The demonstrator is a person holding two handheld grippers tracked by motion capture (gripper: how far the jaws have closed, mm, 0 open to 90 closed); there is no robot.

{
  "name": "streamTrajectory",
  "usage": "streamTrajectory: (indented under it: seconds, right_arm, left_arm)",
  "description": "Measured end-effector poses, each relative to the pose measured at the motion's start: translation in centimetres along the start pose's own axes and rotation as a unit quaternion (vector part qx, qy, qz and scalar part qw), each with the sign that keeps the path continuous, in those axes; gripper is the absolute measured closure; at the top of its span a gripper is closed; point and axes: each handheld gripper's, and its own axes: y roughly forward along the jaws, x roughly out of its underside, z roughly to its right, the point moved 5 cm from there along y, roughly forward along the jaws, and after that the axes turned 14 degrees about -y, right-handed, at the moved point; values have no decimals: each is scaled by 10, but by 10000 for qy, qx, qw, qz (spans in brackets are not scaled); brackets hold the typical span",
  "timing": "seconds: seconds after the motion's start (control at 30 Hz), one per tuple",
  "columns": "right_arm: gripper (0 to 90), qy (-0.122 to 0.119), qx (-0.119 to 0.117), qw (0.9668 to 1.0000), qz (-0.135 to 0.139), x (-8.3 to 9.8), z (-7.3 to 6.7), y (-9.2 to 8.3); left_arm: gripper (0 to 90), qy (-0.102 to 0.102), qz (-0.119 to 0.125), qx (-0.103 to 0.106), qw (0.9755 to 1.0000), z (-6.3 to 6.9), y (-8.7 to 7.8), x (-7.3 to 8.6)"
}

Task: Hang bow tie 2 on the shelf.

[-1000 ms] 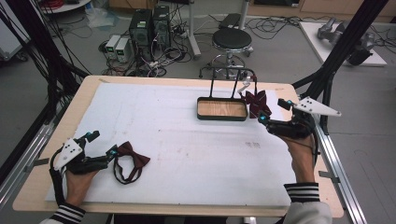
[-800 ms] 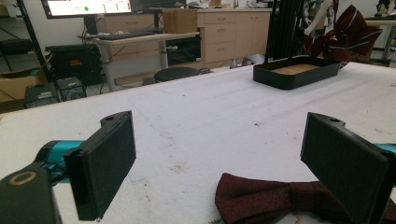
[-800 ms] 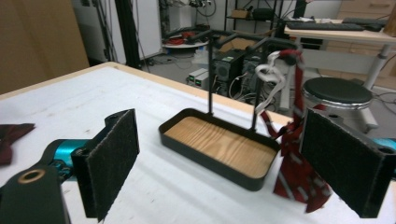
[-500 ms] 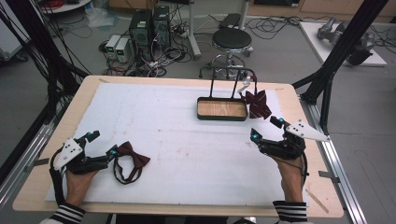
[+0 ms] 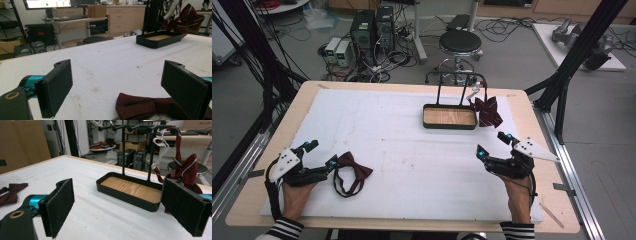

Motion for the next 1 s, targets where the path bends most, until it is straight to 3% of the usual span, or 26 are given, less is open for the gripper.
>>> streamTrajectory:
  seconds: [0.47, 0.57, 0.67, 0.73, 0.83, 1.0]
  right_arm:
    - [112, 113, 7, 9998, 137, 11, -4, -3]
    - [112, 109, 8, 9999, 120, 13, -3, -3]
    - [112, 119, -24, 9999, 104, 14, -5, -2]
    - [112, 88, -29, 9999, 85, 15, -6, -1]
    - [112, 94, -79, 9999, 85, 18, -7, 0]
    - [112, 140, -78, 9998, 128, 23, -9, -1]
  left_arm:
    - [106, -82, 68, 7, 9999, -2, -2, -1]
    - [104, -235, -33, 143, 9996, 1, -3, -5]
    - [104, -103, -327, 292, 9990, 5, -6, -12]
    - [104, 85, -600, 445, 9972, 8, -7, -17]
    - [104, 329, -970, 663, 9925, 12, -6, -25]
    - [114, 787, -1564, 1028, 9792, 18, 1, -34]
